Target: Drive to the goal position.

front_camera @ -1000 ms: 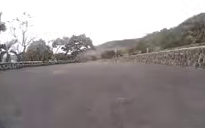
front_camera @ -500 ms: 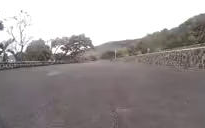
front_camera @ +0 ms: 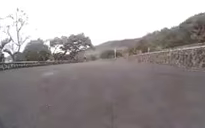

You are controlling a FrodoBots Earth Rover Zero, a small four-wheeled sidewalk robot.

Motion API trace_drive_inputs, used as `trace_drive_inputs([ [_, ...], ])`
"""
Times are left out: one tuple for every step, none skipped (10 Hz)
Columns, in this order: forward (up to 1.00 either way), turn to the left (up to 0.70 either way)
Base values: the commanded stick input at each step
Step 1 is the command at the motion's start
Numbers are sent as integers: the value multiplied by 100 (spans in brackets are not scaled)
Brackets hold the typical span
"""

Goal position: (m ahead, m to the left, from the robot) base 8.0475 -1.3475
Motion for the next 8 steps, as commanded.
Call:
trace_drive_inputs([
  [70, 0],
  [70, 0],
  [70, 0],
  [70, 0],
  [70, 0],
  [70, 27],
  [70, 27],
  [70, 27],
])
